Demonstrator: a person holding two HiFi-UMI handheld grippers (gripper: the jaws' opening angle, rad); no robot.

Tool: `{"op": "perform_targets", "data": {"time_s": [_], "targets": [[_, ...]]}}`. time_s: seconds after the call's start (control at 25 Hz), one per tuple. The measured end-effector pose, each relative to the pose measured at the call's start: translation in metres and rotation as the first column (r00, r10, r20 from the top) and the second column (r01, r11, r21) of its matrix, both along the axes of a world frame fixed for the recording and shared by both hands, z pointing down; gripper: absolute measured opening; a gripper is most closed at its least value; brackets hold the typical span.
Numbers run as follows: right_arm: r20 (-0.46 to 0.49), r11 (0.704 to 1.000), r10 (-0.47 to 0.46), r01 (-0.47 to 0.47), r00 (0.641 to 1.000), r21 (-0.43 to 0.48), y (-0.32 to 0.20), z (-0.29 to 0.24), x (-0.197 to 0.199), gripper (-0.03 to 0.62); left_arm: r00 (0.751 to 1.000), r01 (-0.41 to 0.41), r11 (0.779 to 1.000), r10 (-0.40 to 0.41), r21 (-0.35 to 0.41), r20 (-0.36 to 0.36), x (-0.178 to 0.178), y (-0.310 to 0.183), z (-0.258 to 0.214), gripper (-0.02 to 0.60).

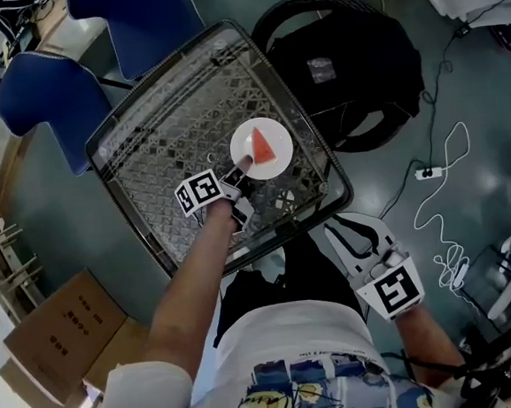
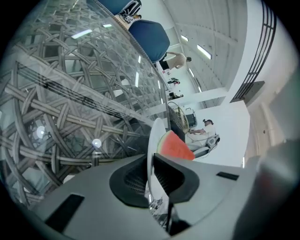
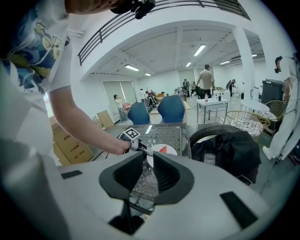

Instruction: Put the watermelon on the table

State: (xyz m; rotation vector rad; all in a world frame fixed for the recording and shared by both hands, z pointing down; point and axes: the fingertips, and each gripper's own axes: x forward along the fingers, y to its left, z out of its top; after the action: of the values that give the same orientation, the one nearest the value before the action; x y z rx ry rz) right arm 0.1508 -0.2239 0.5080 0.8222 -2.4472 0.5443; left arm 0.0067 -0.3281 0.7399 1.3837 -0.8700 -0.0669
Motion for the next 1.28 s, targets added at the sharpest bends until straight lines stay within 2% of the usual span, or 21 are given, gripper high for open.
{"op": "perform_targets", "data": {"time_s": [0.16, 0.32, 0.68, 0.96, 1.16, 1.28], "targets": [[0.015, 1.0, -0.002, 0.002, 1.0, -0.001, -0.008, 0.001, 0.0, 0.071, 0.998, -0.014, 0.998, 0.018, -0.063, 0.056, -0.001, 0.001, 0.009, 0.029], [0.018, 1.0, -0.001, 0.001, 1.0, -0.005, -0.016, 0.002, 0.002, 0.071, 0.993, -0.034, 0.996, 0.042, -0.076, 0.106, 0.0, -0.004, 0.008, 0.039], [0.033, 1.0, -0.025, 0.025, 0.999, 0.0, -0.023, 0.0, -0.003, 0.071, 0.959, -0.077, 0.99, 0.106, -0.116, 0.262, 0.0, -0.002, 0.006, 0.075], [0.04, 0.999, -0.032, 0.032, 0.999, -0.004, -0.025, 0.0, -0.007, 0.071, 0.908, -0.092, 0.982, 0.152, -0.168, 0.391, -0.006, 0.001, 0.006, 0.104], [0.048, 1.0, -0.022, 0.022, 0.999, 0.002, -0.026, -0.003, -0.006, 0.071, 0.845, -0.133, 0.973, 0.211, -0.189, 0.491, -0.01, 0.003, 0.008, 0.13], [0.047, 1.0, -0.016, 0.015, 0.999, 0.003, -0.028, -0.004, -0.004, 0.071, 0.817, -0.157, 0.97, 0.233, -0.185, 0.527, -0.01, 0.004, 0.007, 0.134]]}}
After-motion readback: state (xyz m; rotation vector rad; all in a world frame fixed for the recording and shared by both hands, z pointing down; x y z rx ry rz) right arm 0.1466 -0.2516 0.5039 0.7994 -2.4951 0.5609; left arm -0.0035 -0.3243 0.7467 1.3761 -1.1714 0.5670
